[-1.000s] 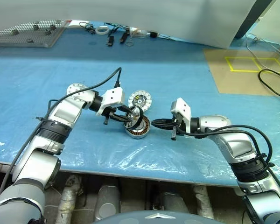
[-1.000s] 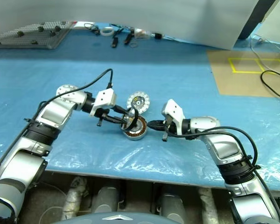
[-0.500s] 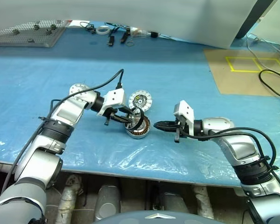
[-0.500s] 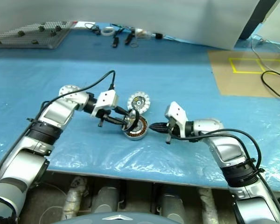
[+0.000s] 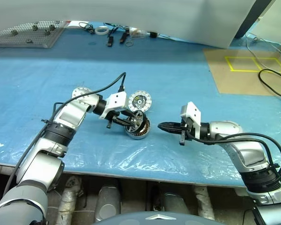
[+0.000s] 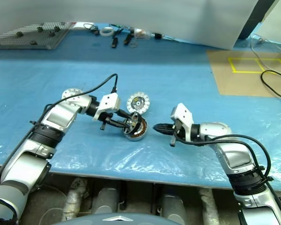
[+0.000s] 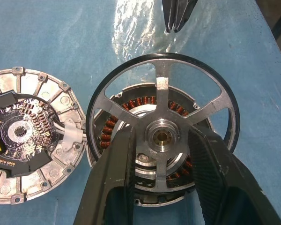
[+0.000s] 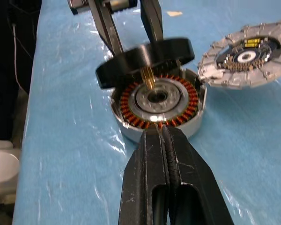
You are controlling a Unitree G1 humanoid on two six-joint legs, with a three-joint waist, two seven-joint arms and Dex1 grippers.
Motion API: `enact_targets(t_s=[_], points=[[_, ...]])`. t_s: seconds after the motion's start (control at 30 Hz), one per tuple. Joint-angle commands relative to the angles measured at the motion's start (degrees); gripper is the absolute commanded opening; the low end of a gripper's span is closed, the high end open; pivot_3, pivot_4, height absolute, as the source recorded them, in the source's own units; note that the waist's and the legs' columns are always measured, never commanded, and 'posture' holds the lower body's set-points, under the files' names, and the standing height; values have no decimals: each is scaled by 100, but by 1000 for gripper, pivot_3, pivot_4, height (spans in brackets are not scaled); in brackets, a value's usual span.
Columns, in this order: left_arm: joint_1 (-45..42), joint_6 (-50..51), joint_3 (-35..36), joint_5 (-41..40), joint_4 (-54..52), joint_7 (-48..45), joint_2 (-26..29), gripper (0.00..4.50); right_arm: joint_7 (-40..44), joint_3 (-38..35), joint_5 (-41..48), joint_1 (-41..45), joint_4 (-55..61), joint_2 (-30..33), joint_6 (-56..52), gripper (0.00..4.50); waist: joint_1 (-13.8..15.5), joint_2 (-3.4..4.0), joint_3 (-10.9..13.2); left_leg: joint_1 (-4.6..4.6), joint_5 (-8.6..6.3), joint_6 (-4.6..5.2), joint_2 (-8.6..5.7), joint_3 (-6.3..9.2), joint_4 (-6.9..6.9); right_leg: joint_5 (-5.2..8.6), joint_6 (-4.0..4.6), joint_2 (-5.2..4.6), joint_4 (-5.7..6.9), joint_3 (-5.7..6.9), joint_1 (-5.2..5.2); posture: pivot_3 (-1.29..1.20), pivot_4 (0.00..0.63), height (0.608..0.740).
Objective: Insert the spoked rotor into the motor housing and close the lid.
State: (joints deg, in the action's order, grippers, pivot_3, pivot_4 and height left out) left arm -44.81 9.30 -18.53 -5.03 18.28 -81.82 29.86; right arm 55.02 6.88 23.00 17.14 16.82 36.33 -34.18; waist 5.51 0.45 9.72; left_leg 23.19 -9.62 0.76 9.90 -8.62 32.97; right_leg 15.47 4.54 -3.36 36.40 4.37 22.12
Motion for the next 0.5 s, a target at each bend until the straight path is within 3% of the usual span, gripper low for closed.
enact_targets(t_s=[0.03, 0.5], points=[[-71, 5, 21, 27, -162, 37, 70, 1306, -233, -68, 261, 306, 488, -89, -422, 0, 4, 0, 0, 0, 0, 0, 0, 0, 0, 0, 0, 0, 0, 0, -1, 0, 150, 740], [-193, -79, -1, 74, -85, -8, 123, 1306, -421, -144, 503, 535, 738, 59, -936, 0, 9, 0, 0, 1, 10, -18, -2, 0, -13, 0, -1, 0, -8, 0, 0, 0, 150, 740]])
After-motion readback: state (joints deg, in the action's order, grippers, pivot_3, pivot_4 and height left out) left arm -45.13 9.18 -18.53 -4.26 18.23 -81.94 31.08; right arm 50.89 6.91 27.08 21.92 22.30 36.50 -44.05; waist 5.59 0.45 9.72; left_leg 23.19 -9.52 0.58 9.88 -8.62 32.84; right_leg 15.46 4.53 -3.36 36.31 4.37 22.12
